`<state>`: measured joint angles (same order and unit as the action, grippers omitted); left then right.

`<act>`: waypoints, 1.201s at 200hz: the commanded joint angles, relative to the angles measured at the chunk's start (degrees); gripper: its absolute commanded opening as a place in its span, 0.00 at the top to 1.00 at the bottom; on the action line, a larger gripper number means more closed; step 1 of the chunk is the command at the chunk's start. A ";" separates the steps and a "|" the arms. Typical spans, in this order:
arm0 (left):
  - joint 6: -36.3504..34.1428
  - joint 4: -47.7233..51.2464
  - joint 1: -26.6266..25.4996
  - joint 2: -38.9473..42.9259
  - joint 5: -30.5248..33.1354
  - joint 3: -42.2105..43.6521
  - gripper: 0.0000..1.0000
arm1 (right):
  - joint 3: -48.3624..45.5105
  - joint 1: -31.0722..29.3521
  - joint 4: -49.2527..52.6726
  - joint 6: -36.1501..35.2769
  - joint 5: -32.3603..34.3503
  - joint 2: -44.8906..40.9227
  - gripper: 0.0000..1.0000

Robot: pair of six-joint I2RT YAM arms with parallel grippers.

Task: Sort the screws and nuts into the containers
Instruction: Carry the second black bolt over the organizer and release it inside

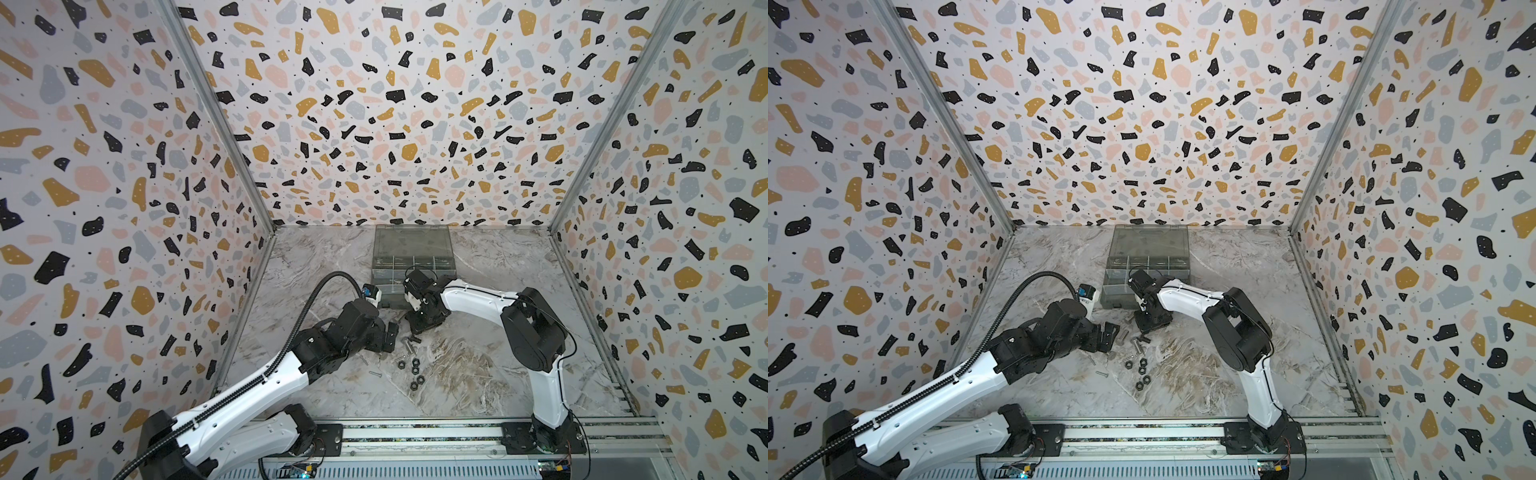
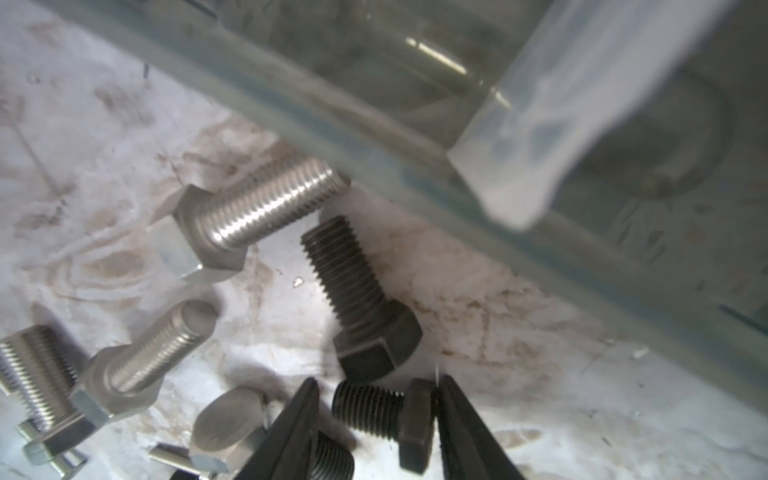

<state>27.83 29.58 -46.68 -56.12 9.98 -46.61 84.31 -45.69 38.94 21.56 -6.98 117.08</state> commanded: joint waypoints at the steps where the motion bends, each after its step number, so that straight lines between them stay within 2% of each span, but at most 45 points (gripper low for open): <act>1: -0.43 -0.73 -0.27 1.35 0.47 0.71 0.00 | -2.35 -1.05 4.24 0.56 1.59 -0.97 0.52; 79: 0.62 0.07 -0.34 3.77 1.36 1.25 0.00 | -2.57 -1.23 3.03 1.55 2.95 0.04 0.57; 110: 0.99 0.29 -0.31 4.35 1.53 1.35 0.00 | -2.66 -1.29 2.99 1.89 3.37 0.00 0.69; 150: 0.86 0.37 -0.21 4.31 2.21 0.82 0.00 | -1.40 -1.24 5.52 1.77 4.72 -3.15 0.74; 198: -0.31 -0.32 -0.21 2.42 2.41 -0.29 0.00 | 7.53 1.20 11.13 1.33 6.66 -7.79 0.75; 240: -2.28 -2.23 -0.18 -1.04 2.08 -2.63 0.00 | 17.83 6.24 13.93 -0.93 6.98 -5.38 0.74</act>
<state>27.62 29.80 -46.68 -55.59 11.60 -46.37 96.97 -42.33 49.19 22.35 -1.65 113.54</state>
